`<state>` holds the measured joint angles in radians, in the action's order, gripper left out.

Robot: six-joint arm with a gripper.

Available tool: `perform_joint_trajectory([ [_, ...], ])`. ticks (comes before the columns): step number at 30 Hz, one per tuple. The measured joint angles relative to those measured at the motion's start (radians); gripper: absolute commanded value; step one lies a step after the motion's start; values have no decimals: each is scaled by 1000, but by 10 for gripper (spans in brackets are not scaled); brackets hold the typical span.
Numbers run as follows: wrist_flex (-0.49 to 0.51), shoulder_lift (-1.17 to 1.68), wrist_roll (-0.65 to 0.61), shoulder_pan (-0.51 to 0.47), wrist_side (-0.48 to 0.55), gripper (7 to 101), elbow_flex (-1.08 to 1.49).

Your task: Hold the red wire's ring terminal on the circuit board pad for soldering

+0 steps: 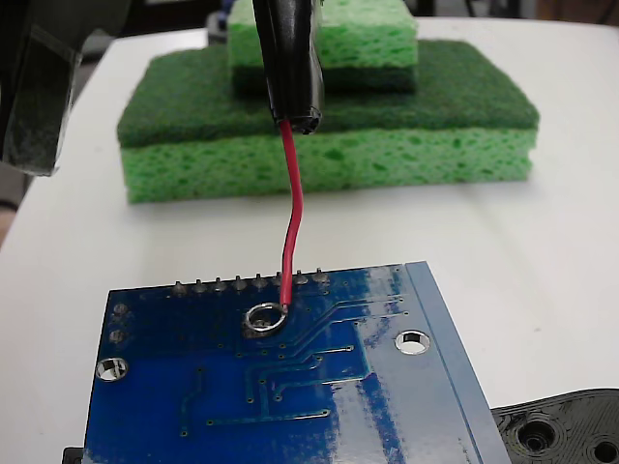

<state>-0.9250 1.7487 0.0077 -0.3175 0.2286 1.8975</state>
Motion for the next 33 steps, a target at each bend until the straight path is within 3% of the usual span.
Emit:
perform_joint_trajectory([
  [33,15,15,-5,-11,-3,1003,32],
])
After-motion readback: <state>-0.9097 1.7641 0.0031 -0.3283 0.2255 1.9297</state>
